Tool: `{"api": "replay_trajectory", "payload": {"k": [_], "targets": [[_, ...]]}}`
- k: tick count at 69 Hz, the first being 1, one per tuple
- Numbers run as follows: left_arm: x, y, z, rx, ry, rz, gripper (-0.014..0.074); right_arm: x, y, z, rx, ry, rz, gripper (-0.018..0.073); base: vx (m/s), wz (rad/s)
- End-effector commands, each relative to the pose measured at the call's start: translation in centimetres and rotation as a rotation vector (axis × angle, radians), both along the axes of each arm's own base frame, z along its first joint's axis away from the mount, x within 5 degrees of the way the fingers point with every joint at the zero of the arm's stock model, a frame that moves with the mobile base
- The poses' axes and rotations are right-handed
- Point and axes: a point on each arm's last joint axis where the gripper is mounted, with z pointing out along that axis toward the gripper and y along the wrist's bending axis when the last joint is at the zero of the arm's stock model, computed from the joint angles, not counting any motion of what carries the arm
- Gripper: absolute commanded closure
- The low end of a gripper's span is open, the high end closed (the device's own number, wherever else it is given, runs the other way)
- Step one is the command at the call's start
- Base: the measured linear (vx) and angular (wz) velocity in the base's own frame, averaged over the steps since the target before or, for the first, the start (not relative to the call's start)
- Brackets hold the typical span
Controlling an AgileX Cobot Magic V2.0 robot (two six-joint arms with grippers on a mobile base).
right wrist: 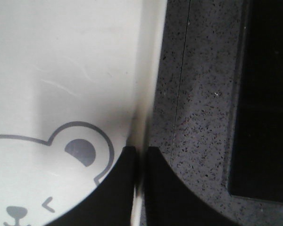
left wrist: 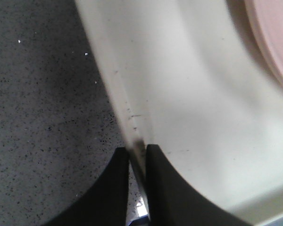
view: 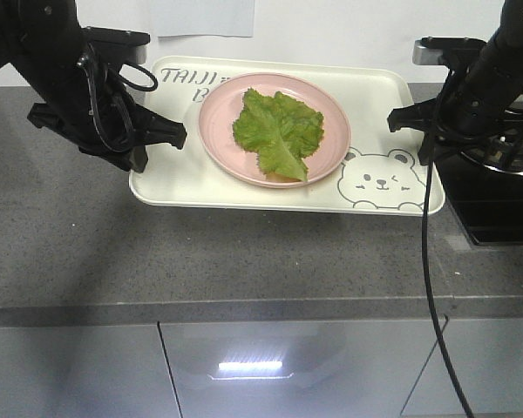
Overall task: Transfer vegetables to tray and serve
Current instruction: 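Drive the base to another counter holding the tray with both grippers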
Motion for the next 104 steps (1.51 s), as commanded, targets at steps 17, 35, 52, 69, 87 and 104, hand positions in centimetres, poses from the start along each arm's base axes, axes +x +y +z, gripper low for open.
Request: {"api": "replay_trajectory", "payload": {"k": [17,35,52,69,87,104], "targets": [[-1.29,-0.23,3.39,-0.065,-0.115,-0.038,0.0602,-1.45,0.24,3.41,0.012,-0.080,0.034,0.0565,0.09,0.05],[-1.29,-0.23,3.39,-0.065,-0.115,-0.038,0.0602,-1.45,0.24,3.41,0.012,-0.080,0.034,0.0565,0.08,0.05],[-1.29,-0.23,3.39,-0.065,-0.115,-0.038,0.0602,-1.45,0.24,3.41,0.012,-0.080,0.034,0.0565,0.06,0.04],[-1.29,-0.23,3.39,-0.065,-0.115,-0.038,0.0602,-1.45,0.24,3.41,0.012,-0.080,0.034,0.0565,0.05,0.03],[-1.29,-0.23,3.39,-0.065,-0.115,-0.038,0.0602,-1.45,0.24,3.41,0.012,-0.080,0.034,0.0565,0.04,0.02],[-1.29,-0.23,3.39,-0.065,-0.115,-0.038,0.0602,-1.45,0.24,3.41,0.012,-0.080,0.034,0.0565,0.05,0.02]]}}
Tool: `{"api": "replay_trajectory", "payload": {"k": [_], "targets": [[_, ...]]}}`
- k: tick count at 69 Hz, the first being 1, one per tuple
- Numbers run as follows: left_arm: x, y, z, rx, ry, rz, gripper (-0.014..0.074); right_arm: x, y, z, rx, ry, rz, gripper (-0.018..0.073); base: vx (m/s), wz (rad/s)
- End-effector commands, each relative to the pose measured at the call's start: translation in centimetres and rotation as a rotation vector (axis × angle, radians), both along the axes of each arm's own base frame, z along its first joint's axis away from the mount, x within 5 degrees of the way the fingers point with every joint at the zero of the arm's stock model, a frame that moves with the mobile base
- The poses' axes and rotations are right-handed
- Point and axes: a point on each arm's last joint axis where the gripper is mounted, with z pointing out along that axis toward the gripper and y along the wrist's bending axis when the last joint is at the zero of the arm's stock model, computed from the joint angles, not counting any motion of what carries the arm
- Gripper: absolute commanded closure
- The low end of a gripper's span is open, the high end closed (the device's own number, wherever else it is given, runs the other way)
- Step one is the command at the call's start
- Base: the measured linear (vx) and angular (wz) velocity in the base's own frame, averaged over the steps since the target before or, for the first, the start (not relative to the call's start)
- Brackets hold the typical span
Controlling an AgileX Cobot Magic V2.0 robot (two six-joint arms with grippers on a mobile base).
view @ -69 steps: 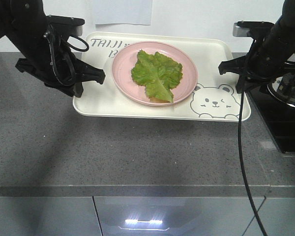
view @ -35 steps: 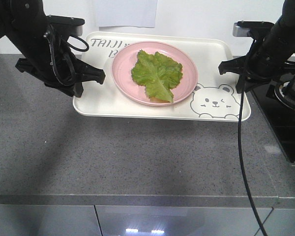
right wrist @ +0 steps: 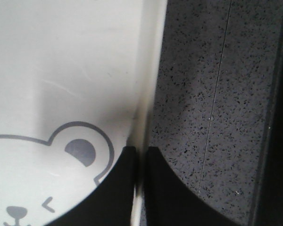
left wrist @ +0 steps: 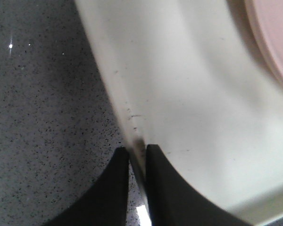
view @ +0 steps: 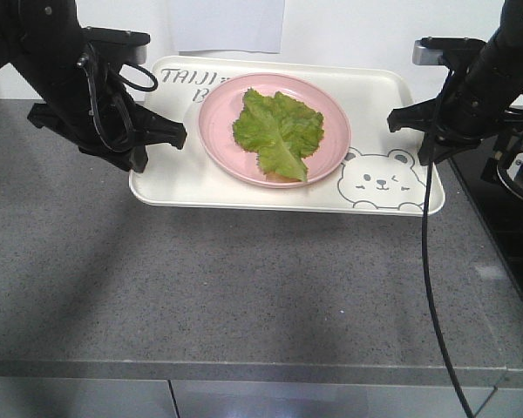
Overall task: Transfer vegetables to tray and serve
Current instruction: 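Drive the base to another counter holding the tray with both grippers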
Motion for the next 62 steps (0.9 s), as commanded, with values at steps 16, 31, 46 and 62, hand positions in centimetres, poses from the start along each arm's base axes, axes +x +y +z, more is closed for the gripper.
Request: {"api": "replay_trajectory", "payload": {"k": [16,31,46,62], "targets": [[-1.29,-0.23,3.39,-0.065,-0.115,-0.038,0.0602,-1.45,0.24,3.41,0.012,-0.080,0.034,0.0565,0.06,0.02],[-1.29,-0.23,3.39,-0.065,-0.115,-0.038,0.0602,-1.45,0.24,3.41,0.012,-0.080,0.034,0.0565,0.06,0.01],[-1.29,-0.23,3.39,-0.065,-0.115,-0.038,0.0602,-1.45,0.24,3.41,0.012,-0.080,0.034,0.0565,0.06,0.00],[-1.29,-0.23,3.39,-0.065,-0.115,-0.038,0.0602,-1.45,0.24,3.41,0.012,-0.080,0.034,0.0565,0.06,0.01]]}}
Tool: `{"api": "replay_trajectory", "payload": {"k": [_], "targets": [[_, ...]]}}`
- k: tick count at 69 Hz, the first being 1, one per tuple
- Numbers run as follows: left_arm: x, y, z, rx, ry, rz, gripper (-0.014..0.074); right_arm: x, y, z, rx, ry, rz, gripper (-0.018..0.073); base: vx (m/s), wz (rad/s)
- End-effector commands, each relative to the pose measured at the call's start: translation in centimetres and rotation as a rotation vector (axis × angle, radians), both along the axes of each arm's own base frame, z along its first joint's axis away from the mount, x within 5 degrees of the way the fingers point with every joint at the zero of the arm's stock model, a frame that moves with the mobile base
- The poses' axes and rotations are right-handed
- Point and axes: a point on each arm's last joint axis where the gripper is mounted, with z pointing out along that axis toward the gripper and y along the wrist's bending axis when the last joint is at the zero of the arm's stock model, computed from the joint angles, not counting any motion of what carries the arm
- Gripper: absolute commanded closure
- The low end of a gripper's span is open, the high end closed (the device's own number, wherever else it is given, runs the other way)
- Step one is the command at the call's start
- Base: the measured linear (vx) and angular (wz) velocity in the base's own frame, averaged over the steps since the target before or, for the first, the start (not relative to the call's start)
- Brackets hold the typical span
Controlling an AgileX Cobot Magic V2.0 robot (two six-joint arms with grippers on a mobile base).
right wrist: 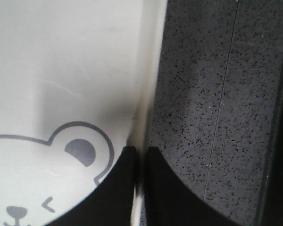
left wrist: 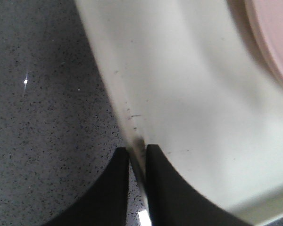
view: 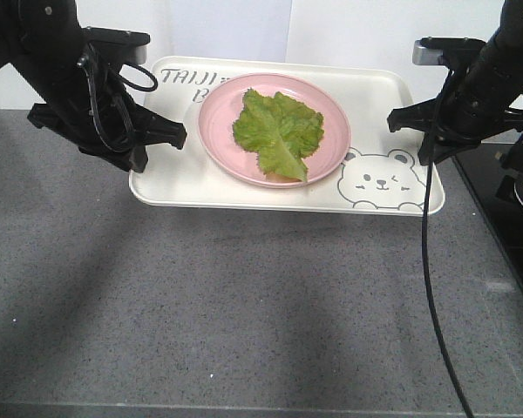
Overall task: Transfer vegetables to tray and serve
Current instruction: 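Drive the base to another counter holding the tray with both grippers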
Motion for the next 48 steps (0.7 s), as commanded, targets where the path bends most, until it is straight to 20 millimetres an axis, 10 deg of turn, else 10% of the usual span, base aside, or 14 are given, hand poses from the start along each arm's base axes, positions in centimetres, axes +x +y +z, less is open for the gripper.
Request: {"api": "replay_trajectory", "payload": {"k": [1,48], "targets": [[-1.29,-0.23,3.39,-0.065,-0.115,-0.038,0.0602,-1.45,0.24,3.41,0.012,-0.080,0.034,0.0565,0.06,0.01],[-1.29,-0.23,3.39,-0.066,-0.115,-0.037,0.0602,-1.45,0.24,3.41,0.012,-0.080,0.034,0.0565,0.05,0.00]]}}
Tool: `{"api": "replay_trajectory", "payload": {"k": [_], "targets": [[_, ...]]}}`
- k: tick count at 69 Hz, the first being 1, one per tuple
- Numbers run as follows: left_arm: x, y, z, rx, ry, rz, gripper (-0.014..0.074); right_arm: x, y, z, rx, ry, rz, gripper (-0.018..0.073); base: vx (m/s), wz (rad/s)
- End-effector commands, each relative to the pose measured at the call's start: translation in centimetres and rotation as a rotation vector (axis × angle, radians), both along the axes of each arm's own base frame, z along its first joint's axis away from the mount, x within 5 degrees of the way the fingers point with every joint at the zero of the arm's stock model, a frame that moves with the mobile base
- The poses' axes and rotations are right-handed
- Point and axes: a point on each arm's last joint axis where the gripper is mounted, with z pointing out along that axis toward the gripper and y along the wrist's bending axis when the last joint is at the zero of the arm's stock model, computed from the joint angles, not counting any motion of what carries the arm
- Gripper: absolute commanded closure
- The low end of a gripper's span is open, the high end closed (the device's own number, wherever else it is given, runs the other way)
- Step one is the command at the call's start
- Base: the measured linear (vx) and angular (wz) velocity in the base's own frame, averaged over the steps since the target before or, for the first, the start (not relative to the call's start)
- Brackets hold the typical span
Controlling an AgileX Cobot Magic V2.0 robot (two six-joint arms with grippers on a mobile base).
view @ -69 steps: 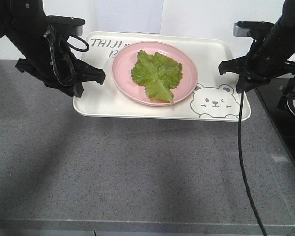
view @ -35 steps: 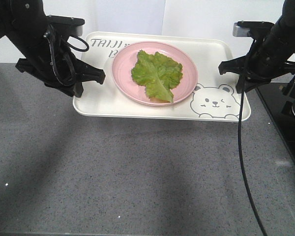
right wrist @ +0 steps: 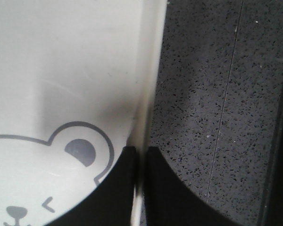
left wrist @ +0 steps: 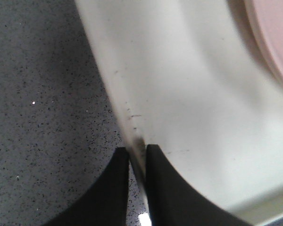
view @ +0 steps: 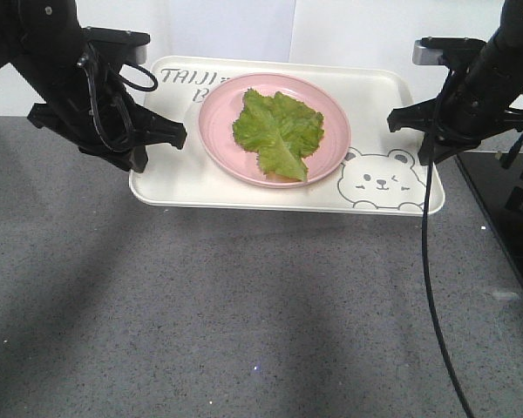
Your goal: Transfer vegetables to tray and serve
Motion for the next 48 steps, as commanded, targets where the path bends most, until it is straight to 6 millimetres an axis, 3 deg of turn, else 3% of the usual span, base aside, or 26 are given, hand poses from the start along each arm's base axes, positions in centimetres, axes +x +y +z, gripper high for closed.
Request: {"api": "replay_trajectory", "payload": {"k": [1,48], "targets": [[-1.29,-0.23,3.39,-0.066,-0.115,-0.037,0.0602,-1.45,0.24,3.41,0.012,-0.080,0.034,0.0565,0.03,0.00],[-1.29,-0.23,3.39,-0.066,-0.115,-0.037,0.0602,-1.45,0.24,3.41,0.012,-0.080,0.034,0.0565,0.02,0.00]]}}
